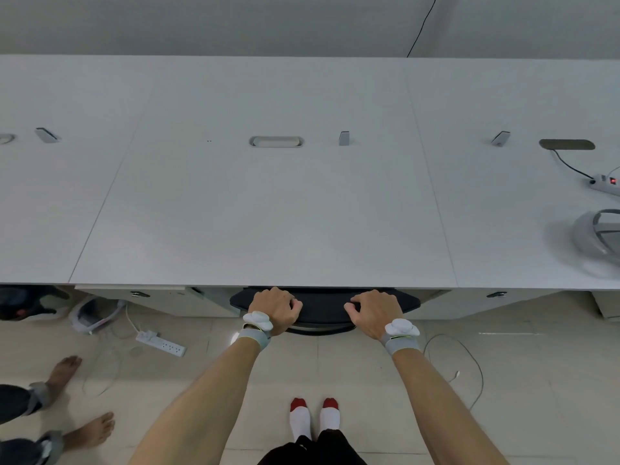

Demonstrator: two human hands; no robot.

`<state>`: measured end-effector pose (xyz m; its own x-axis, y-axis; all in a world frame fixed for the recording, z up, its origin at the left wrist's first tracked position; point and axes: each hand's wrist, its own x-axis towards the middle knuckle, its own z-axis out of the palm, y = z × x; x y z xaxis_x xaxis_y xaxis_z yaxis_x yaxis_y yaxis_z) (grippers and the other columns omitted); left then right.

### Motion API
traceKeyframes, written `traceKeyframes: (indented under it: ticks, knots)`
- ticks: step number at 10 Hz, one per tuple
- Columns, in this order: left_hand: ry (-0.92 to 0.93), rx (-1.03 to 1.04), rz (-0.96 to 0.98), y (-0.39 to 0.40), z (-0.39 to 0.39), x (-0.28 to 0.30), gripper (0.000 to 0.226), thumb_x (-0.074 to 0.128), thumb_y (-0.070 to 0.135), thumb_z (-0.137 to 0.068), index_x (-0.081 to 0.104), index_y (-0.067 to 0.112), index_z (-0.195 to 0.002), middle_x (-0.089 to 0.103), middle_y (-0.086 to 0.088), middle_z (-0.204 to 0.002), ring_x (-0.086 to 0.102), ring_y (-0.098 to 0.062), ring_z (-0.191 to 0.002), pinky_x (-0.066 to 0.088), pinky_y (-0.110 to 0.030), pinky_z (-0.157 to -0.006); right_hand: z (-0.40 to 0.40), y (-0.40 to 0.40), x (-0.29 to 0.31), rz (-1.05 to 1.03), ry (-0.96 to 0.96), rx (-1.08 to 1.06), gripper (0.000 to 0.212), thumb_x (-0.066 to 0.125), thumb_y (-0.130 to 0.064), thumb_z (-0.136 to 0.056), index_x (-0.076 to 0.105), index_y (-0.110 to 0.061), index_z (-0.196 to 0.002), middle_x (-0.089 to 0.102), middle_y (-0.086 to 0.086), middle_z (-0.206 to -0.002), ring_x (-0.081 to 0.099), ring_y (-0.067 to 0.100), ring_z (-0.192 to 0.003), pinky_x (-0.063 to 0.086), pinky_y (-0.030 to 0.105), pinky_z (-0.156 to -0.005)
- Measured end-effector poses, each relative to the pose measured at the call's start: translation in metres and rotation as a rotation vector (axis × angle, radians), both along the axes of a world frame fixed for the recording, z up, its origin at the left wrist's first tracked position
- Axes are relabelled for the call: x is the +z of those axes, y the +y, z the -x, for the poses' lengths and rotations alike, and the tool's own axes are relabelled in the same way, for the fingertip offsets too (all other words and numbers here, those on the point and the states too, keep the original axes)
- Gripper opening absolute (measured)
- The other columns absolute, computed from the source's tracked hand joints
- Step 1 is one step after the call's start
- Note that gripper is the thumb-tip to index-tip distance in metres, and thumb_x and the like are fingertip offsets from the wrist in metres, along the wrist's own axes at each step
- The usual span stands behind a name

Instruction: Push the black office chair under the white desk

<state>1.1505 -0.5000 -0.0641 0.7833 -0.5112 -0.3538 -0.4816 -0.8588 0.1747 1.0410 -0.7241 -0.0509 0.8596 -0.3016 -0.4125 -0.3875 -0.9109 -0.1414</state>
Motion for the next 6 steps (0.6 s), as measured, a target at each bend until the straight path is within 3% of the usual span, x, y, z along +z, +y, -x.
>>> traceKeyframes:
  ticks: [2, 3, 4, 5, 6]
  knots:
    - [0.013, 0.005, -0.009, 0.000, 0.000, 0.001, 0.048, 0.042, 0.039, -0.103, 0.076, 0.012, -0.084, 0.074, -0.008, -0.082, 0.068, -0.033, -0.075, 0.043, -0.035, -0.067, -0.001, -0.003, -0.002, -0.004, 0.010, 0.012, 0.049, 0.047, -0.049, -0.106, 0.083, -0.020, -0.122, 0.085, 0.004, -0.105, 0.078, 0.031, -0.098, 0.059, 0.038, -0.091]
    - [0.027, 0.008, -0.021, -0.002, 0.001, 0.003, 0.047, 0.042, 0.038, -0.103, 0.076, 0.011, -0.088, 0.075, -0.009, -0.086, 0.066, -0.033, -0.077, 0.049, -0.038, -0.074, -0.002, -0.002, 0.000, -0.013, 0.016, 0.019, 0.048, 0.047, -0.049, -0.107, 0.083, -0.021, -0.123, 0.085, 0.003, -0.108, 0.078, 0.031, -0.100, 0.059, 0.038, -0.092]
    - [0.093, 0.016, -0.030, -0.002, 0.000, 0.014, 0.045, 0.043, 0.038, -0.105, 0.079, 0.012, -0.104, 0.077, -0.009, -0.103, 0.070, -0.036, -0.095, 0.055, -0.042, -0.089, -0.001, -0.002, 0.009, -0.037, 0.037, 0.017, 0.049, 0.048, -0.051, -0.108, 0.079, -0.024, -0.134, 0.083, 0.001, -0.122, 0.076, 0.031, -0.112, 0.057, 0.038, -0.098]
    - [0.211, 0.049, -0.035, -0.006, -0.004, 0.022, 0.045, 0.044, 0.042, -0.107, 0.078, 0.013, -0.106, 0.076, -0.009, -0.111, 0.070, -0.036, -0.105, 0.056, -0.041, -0.094, -0.007, -0.003, 0.013, -0.128, 0.114, -0.035, 0.049, 0.047, -0.054, -0.110, 0.080, -0.023, -0.130, 0.079, 0.002, -0.132, 0.073, 0.031, -0.123, 0.052, 0.039, -0.106]
    - [0.321, 0.181, 0.051, -0.008, -0.016, 0.040, 0.044, 0.044, 0.041, -0.109, 0.064, 0.011, -0.085, 0.069, -0.012, -0.096, 0.071, -0.042, -0.106, 0.052, -0.038, -0.083, -0.017, -0.008, 0.033, -0.291, 0.152, -0.171, 0.049, 0.047, -0.056, -0.112, 0.071, -0.018, -0.094, 0.079, 0.011, -0.120, 0.073, 0.038, -0.117, 0.054, 0.040, -0.102]
